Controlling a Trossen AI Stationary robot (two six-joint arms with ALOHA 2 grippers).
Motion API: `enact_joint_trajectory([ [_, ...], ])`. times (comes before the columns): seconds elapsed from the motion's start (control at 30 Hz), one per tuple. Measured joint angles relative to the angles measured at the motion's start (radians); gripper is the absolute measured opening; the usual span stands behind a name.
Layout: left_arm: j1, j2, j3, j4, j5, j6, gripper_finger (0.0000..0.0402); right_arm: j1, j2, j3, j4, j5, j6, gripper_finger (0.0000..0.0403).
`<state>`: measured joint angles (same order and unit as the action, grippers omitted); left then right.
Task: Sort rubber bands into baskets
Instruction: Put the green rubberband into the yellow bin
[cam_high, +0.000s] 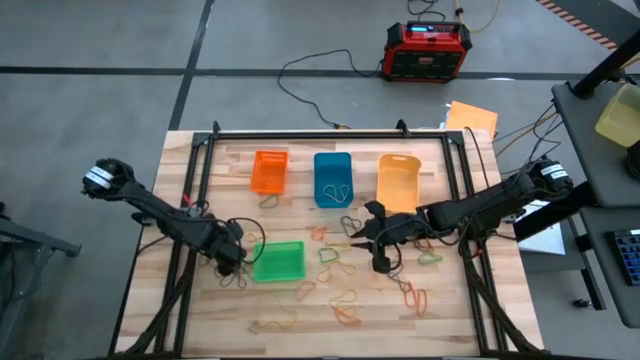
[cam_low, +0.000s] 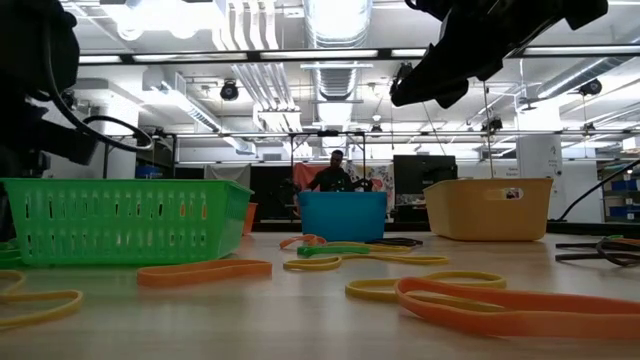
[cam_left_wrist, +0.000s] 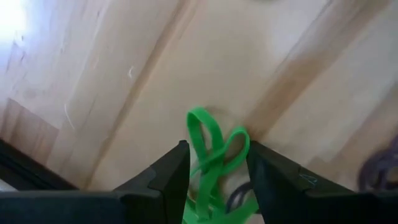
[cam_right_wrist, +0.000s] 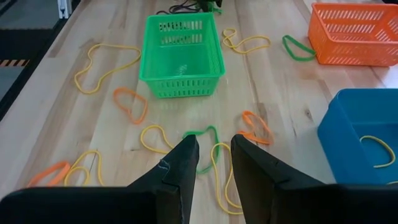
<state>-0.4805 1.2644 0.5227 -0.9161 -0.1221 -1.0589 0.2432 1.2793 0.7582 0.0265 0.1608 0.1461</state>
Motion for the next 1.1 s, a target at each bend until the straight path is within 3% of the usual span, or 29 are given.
enact_joint_trajectory([
  [0.2,-0.001,-0.001,-0.006,0.011,-0.012,0.003,0.0126,0.0,0.0,0.0,0.0,0.0,-0.006,0.0094],
  [0.43,0.001,0.001,0.007,0.001,-0.043,0.016,0.0011,0.0,0.0,0.0,0.0,0.0,-0.022,0.0091],
  [0.7,-0.002,-0.014,0.124,-0.042,-0.075,0.115,0.0001,0.0,0.0,0.0,-0.001,0.0,-0.027,0.0087],
  [0.97,-0.004,-0.073,0.293,-0.192,-0.214,0.193,0.0,0.0,0.0,0.0,0.0,0.001,-0.026,0.0095],
  [1.1,-0.008,-0.143,0.327,-0.178,-0.26,0.241,0.0,0.0,0.0,0.0,-0.001,0.0,-0.026,0.0093],
])
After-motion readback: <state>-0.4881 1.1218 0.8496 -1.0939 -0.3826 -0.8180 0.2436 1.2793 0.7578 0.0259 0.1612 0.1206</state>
